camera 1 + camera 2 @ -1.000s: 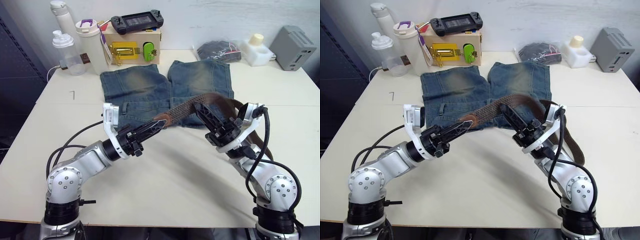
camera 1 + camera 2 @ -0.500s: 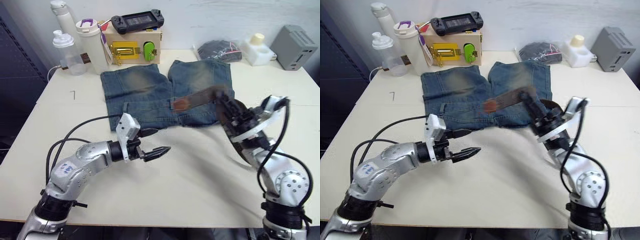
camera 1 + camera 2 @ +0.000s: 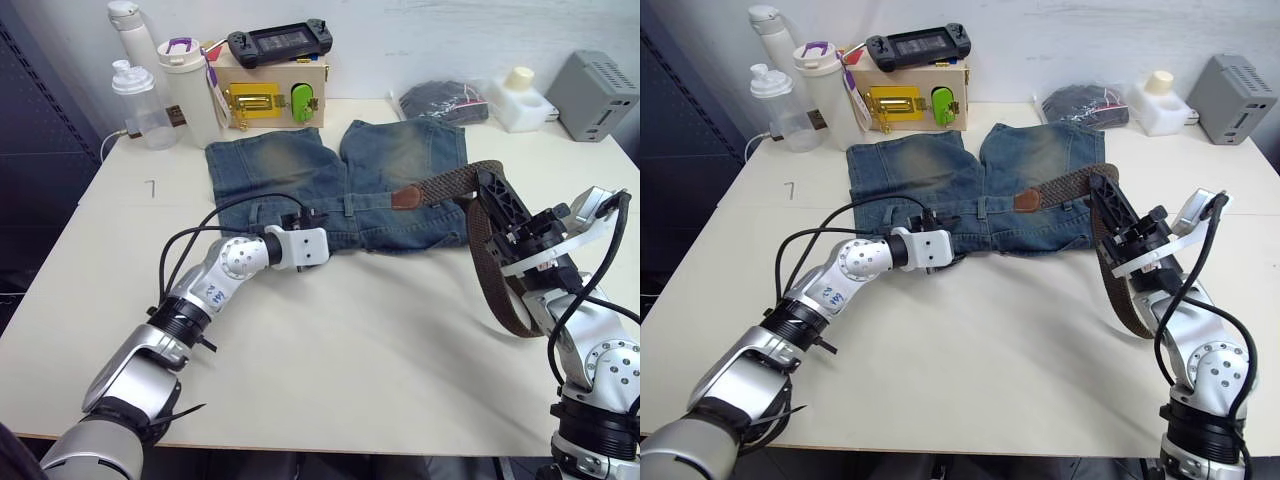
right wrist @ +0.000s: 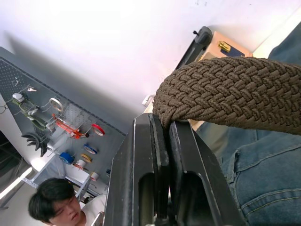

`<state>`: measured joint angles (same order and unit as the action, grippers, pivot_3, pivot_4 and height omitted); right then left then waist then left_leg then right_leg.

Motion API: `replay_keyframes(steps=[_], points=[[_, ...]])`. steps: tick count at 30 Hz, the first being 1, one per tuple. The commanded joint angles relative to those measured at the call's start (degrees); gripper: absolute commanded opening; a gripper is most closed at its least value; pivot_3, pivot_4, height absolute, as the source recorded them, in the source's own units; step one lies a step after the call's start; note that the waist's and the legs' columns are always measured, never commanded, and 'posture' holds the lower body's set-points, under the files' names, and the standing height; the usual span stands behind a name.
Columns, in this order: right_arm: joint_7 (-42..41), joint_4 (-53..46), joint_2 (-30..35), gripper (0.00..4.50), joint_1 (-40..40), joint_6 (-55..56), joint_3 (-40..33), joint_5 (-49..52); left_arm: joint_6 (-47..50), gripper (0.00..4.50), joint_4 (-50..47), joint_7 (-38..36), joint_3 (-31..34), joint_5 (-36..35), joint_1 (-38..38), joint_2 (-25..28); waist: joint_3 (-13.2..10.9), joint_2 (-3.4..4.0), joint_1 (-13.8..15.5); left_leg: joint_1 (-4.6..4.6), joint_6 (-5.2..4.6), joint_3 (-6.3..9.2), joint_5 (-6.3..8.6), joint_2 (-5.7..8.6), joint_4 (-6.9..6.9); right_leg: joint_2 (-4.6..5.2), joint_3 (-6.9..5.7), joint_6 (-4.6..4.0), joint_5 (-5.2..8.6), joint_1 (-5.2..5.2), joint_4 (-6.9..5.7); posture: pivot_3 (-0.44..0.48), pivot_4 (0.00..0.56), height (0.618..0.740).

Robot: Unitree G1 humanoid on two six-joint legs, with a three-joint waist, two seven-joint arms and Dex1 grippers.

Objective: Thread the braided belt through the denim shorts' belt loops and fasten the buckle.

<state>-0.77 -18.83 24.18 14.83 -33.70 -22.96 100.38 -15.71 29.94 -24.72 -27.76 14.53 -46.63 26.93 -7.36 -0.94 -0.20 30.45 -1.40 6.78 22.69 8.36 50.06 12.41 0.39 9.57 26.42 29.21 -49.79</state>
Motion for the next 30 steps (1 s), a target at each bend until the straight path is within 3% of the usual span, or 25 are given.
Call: replay_keyframes(steps=[1,5,6,9,12,16,20,24,27,29,30], points=[[0.2,-2.7,-0.1,0.00,0.0,1.1,-1.7,1.2,1.3,1.72,5.3,-0.3,1.0,3.3,0.4,0.5,0.0,0.00,-0.1,0.00,0.00,0.00,0.00,0.00,0.00,0.00,0.00,0.01,0.00,0.00,0.01,0.000,0.150,0.645],[0.3,-2.3,-0.3,0.00,0.0,1.4,-1.9,0.9,1.4,0.06,6.1,-0.3,1.6,4.4,0.9,0.2,0.1,0.10,-0.1,-0.06,0.01,-0.01,0.00,0.00,-0.05,0.00,0.00,0.02,-0.01,0.00,-0.01,0.000,0.150,0.645],[0.2,-2.2,-0.3,0.00,0.1,1.4,-1.9,0.9,1.8,0.03,5.6,-0.4,2.2,4.2,1.4,0.1,0.1,0.10,-0.2,-0.06,0.01,-0.02,0.00,0.00,-0.06,0.00,0.00,0.02,-0.01,0.00,-0.01,0.000,0.150,0.645],[0.0,-1.8,-0.2,0.00,0.6,1.4,-1.8,0.7,2.8,0.03,1.3,-1.3,4.4,2.7,3.8,0.9,0.1,0.12,-0.3,-0.07,0.01,-0.01,-0.01,0.00,-0.07,0.00,0.00,0.02,-0.01,0.00,-0.01,0.000,0.150,0.645],[0.2,-1.6,0.8,0.00,0.8,1.5,-2.6,0.0,4.4,0.03,-11.9,-5.3,8.2,-1.5,11.7,3.9,0.1,0.14,-1.5,-0.08,0.01,-0.01,0.00,-0.01,-0.15,0.00,0.00,0.02,-0.01,0.03,-0.02,0.000,0.150,0.645],[1.1,-0.9,3.6,0.00,0.8,1.2,-4.8,-0.1,6.4,0.03,-31.9,-8.3,14.2,-3.3,29.3,12.0,0.2,0.28,-3.4,-0.33,0.05,0.01,0.03,-0.05,-0.92,0.01,0.01,0.03,-0.02,0.13,0.23,0.000,0.150,0.645],[0.6,0.8,7.1,0.00,0.5,-0.5,-5.8,-0.5,5.6,0.03,-44.4,-7.4,20.1,-2.5,46.5,16.8,0.3,0.52,-4.7,-0.49,0.06,0.03,0.07,-0.11,-1.19,-0.01,-0.03,0.02,-0.02,0.17,0.26,0.000,0.150,0.645],[-0.7,3.5,9.7,0.00,0.1,-3.2,-5.6,-0.8,2.6,0.03,-49.5,-5.8,23.7,0.6,58.1,18.6,0.5,0.84,-3.8,-0.59,0.05,-0.10,0.10,-0.09,-1.01,0.05,-0.02,0.02,-0.02,0.05,0.36,0.000,0.150,0.645],[-2.2,4.9,11.5,0.00,-0.7,-6.0,-5.6,-0.2,3.2,0.03,-50.8,-5.6,25.6,0.3,61.8,18.2,0.6,0.93,-2.7,-0.57,0.00,-0.33,0.12,-0.10,-0.91,0.11,0.02,0.02,-0.02,0.07,0.44,0.000,0.150,0.645],[-2.7,5.7,12.5,0.00,-1.2,-8.1,-5.3,0.6,5.1,1.04,-53.2,-6.9,26.5,-3.4,62.7,17.2,0.5,0.94,-2.1,-0.54,-0.03,-0.35,0.14,-0.10,-0.85,0.11,0.04,0.02,-0.02,0.07,0.45,0.000,0.150,0.645],[-2.9,6.0,12.9,0.00,-1.3,-9.2,-4.9,0.9,6.2,1.31,-54.5,-7.5,26.8,-4.4,62.8,17.1,0.5,0.94,-1.8,-0.53,-0.03,-0.37,0.14,-0.10,-0.84,0.11,0.05,0.02,-0.02,0.08,0.46,0.000,0.150,0.645]])
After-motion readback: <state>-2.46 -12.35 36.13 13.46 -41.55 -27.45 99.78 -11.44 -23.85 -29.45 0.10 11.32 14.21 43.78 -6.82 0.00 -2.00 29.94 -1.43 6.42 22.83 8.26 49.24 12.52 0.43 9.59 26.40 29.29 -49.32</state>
